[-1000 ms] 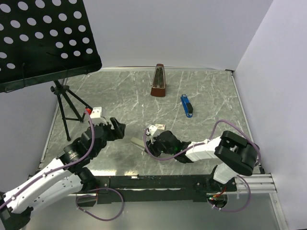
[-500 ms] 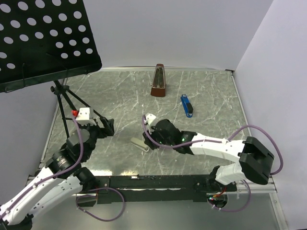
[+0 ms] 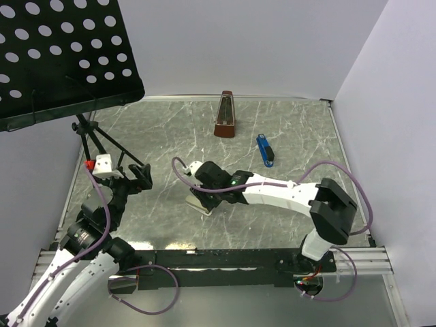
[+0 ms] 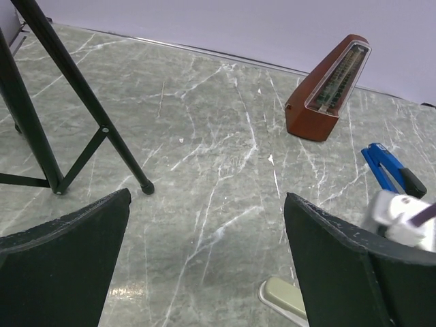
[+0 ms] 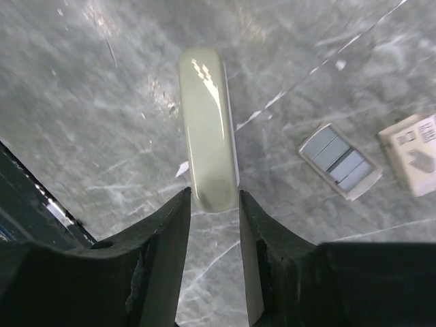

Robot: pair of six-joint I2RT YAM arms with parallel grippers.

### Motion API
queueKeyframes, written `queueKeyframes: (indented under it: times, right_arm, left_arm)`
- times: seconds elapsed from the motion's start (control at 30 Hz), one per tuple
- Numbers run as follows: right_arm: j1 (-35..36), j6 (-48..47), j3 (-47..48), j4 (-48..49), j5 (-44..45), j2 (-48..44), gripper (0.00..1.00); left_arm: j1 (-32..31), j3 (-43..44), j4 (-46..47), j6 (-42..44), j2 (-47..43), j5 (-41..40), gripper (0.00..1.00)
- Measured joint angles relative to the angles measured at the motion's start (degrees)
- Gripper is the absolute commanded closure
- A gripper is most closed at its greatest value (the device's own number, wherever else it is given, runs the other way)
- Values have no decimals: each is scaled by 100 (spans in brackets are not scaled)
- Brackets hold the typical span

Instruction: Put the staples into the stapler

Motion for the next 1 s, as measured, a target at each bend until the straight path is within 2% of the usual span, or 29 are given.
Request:
queueKeyframes:
  times: [0.2, 0.33, 0.6, 0.7, 0.9, 1.0]
  right_arm:
    - [55, 46, 195, -369, 31, 452, 62]
    - [81, 46, 223, -431, 52, 638, 68]
    - [81, 87, 238, -420, 46, 743, 67]
    - [81, 107, 284, -498, 44, 719, 61]
    - [81, 52, 861, -1075, 164, 699, 33]
    - [81, -2, 1163, -1215, 188, 699, 25]
  left_arm:
    - [295, -7, 87, 11, -20, 356, 0]
    - [413, -39, 140, 11, -79, 501, 1]
    - [568, -63, 201, 11, -81, 737, 1]
    - [599, -68, 205, 11, -92, 769, 0]
    - [629, -96, 203, 7, -216, 804, 1]
    - [647, -96, 205, -4, -306, 802, 1]
